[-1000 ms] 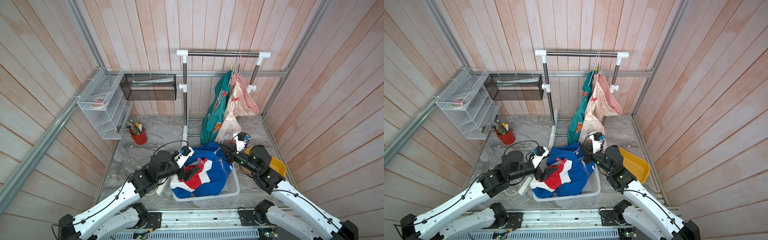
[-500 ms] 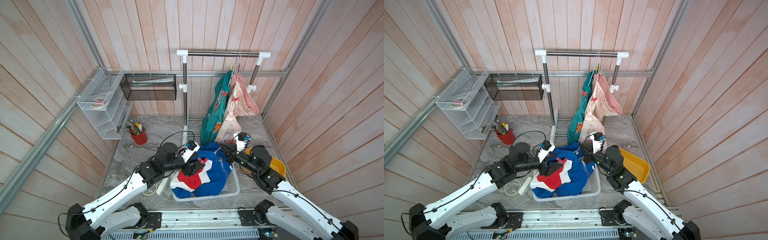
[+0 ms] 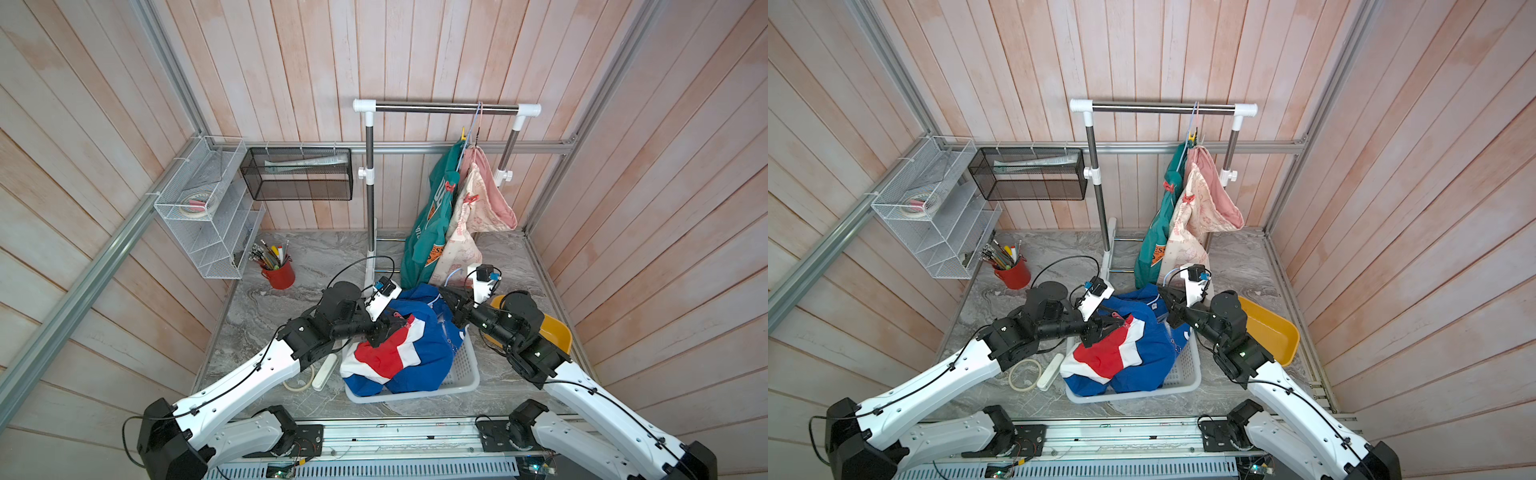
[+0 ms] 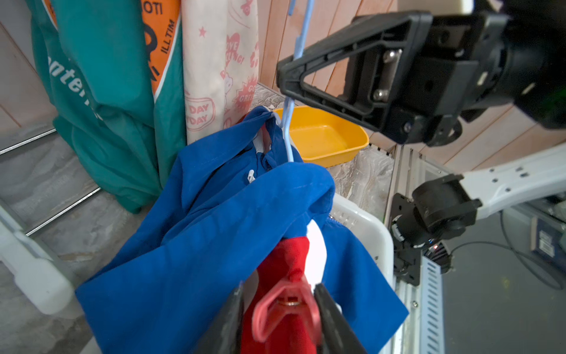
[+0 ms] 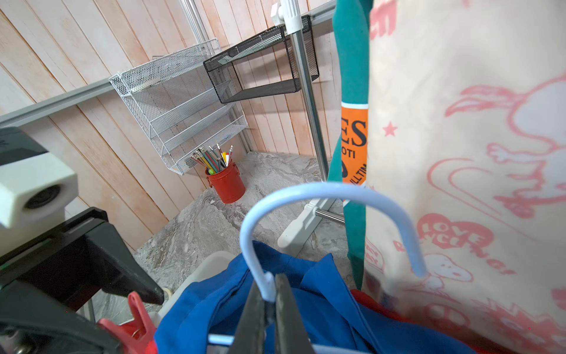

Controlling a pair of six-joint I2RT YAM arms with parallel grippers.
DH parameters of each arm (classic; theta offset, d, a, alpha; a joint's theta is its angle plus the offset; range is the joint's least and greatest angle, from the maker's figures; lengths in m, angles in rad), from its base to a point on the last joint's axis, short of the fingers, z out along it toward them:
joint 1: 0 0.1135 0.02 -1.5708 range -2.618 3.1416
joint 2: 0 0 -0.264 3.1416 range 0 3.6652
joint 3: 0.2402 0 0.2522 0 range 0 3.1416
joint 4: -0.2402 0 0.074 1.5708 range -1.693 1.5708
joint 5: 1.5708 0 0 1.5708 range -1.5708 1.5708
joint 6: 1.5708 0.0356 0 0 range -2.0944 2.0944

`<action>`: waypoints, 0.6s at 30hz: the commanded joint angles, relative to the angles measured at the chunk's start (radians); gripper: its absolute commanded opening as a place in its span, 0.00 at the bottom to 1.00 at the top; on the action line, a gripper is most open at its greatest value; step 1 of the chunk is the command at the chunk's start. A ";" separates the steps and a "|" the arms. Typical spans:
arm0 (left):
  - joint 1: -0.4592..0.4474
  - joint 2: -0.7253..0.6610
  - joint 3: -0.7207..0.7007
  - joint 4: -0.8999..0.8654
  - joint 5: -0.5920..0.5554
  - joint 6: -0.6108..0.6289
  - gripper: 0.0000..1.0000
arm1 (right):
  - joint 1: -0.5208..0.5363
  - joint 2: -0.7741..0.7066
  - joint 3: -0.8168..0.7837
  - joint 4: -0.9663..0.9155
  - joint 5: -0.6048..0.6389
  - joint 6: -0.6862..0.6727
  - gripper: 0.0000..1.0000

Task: Remove the clothespins securing jackets to the hanger
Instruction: Remove the clothespin from the hanger.

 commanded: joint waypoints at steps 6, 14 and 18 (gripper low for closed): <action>0.005 0.002 0.040 -0.001 -0.031 -0.015 0.15 | 0.006 0.001 -0.007 0.013 0.019 -0.001 0.00; 0.005 -0.023 0.074 -0.020 -0.026 -0.028 0.00 | 0.004 0.008 -0.005 0.009 0.028 0.005 0.00; 0.005 -0.049 0.096 -0.048 -0.074 -0.027 0.00 | 0.006 0.005 -0.002 -0.007 0.044 0.005 0.00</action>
